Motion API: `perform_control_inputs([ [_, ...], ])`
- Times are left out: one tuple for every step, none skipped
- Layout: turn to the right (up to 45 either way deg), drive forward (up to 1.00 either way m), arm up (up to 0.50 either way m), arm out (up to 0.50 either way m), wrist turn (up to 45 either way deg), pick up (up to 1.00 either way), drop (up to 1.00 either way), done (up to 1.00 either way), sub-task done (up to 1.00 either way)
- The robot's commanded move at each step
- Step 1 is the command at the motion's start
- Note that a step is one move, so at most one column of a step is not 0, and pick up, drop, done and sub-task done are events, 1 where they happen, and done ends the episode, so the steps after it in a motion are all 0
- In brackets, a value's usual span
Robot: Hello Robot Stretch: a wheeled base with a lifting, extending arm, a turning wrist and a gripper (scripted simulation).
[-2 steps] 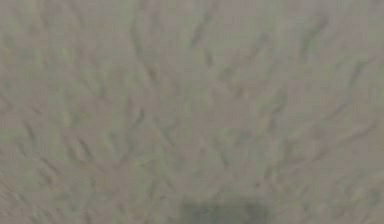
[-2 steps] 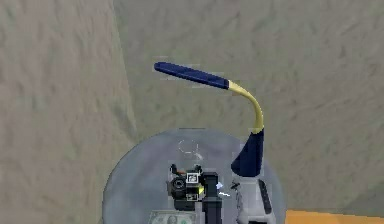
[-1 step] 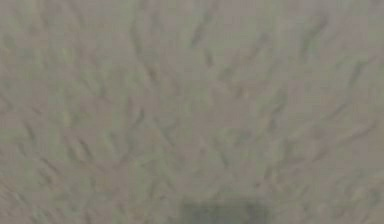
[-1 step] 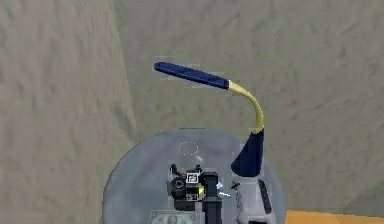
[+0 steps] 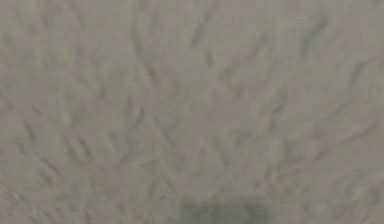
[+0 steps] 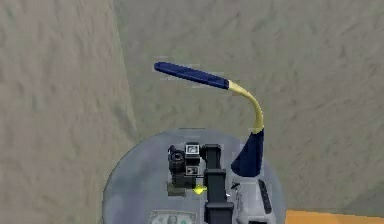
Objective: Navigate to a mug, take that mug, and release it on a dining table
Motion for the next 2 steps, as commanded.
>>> perform_control_inputs([
  [0.0,0.0,0.0,-0.08,0.0,0.0,0.0,0.0,0.0],
  [0.0,0.0,0.0,0.0,0.0,0.0,0.0,1.0,0.0],
])
